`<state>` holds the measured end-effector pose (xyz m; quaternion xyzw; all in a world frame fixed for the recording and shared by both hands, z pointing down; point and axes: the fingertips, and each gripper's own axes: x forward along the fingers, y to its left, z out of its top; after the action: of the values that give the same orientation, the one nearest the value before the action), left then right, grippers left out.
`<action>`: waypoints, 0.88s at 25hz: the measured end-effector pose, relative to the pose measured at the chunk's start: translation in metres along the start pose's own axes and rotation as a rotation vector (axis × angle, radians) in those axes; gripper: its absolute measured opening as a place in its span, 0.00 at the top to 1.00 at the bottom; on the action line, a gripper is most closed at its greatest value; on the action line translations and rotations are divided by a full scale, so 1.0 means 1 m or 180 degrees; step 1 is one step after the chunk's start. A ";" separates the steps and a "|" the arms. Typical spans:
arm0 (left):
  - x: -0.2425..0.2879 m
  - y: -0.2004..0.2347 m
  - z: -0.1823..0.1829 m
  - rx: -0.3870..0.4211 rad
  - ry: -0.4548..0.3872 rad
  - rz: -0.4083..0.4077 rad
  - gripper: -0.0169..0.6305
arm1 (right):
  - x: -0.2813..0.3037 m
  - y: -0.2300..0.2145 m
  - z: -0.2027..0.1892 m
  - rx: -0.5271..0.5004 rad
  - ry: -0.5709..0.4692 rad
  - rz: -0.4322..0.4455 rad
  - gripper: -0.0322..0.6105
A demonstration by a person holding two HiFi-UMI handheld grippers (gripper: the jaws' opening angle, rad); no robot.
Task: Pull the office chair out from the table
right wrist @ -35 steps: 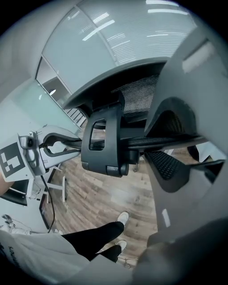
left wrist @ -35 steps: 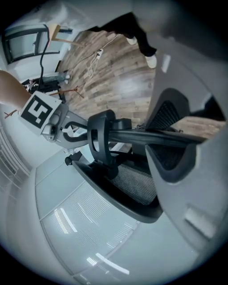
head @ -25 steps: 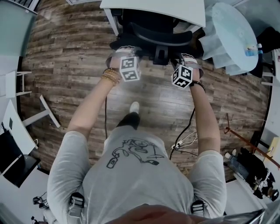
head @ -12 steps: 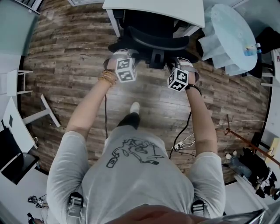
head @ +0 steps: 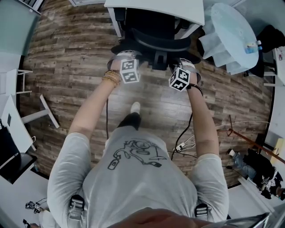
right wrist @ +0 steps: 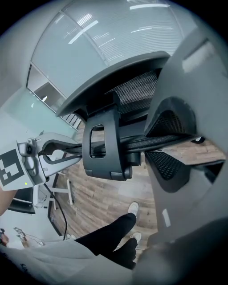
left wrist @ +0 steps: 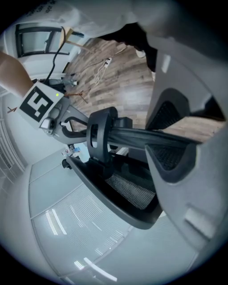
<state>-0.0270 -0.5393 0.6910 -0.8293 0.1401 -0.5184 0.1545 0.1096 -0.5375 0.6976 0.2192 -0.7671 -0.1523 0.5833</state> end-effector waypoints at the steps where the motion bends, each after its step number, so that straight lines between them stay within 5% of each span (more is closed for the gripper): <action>1: -0.002 -0.005 0.001 0.0009 0.0008 0.0004 0.82 | -0.004 0.005 0.000 0.0008 0.0001 0.0002 0.78; 22: -0.069 -0.144 0.018 -0.0130 0.0082 -0.0275 0.81 | -0.091 0.140 0.002 0.0099 -0.0225 0.0012 0.78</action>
<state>-0.0298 -0.3789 0.6854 -0.8309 0.1166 -0.5322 0.1132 0.1062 -0.3706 0.6907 0.2213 -0.7899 -0.1469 0.5527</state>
